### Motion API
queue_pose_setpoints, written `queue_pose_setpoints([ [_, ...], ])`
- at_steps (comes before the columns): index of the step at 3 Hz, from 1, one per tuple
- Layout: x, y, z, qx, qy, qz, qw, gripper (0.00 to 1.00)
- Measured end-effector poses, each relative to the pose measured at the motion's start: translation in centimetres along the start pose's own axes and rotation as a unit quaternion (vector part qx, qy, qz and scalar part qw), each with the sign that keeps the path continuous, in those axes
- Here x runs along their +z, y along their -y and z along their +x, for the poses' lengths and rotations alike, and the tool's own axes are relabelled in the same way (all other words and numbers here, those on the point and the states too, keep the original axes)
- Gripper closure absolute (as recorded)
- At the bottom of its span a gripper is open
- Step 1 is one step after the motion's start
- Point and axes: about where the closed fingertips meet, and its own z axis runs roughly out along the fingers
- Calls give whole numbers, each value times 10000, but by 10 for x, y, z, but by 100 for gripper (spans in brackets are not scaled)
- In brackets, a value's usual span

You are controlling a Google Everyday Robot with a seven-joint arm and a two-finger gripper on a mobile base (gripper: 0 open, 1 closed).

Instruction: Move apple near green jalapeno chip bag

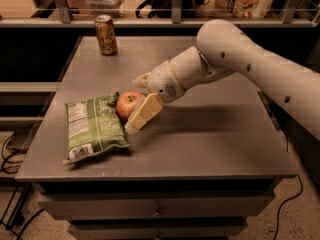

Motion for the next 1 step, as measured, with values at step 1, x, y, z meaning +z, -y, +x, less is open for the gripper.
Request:
queue_pose_setpoints([
  [1,0,0,0,0,0,-1,10000,0],
])
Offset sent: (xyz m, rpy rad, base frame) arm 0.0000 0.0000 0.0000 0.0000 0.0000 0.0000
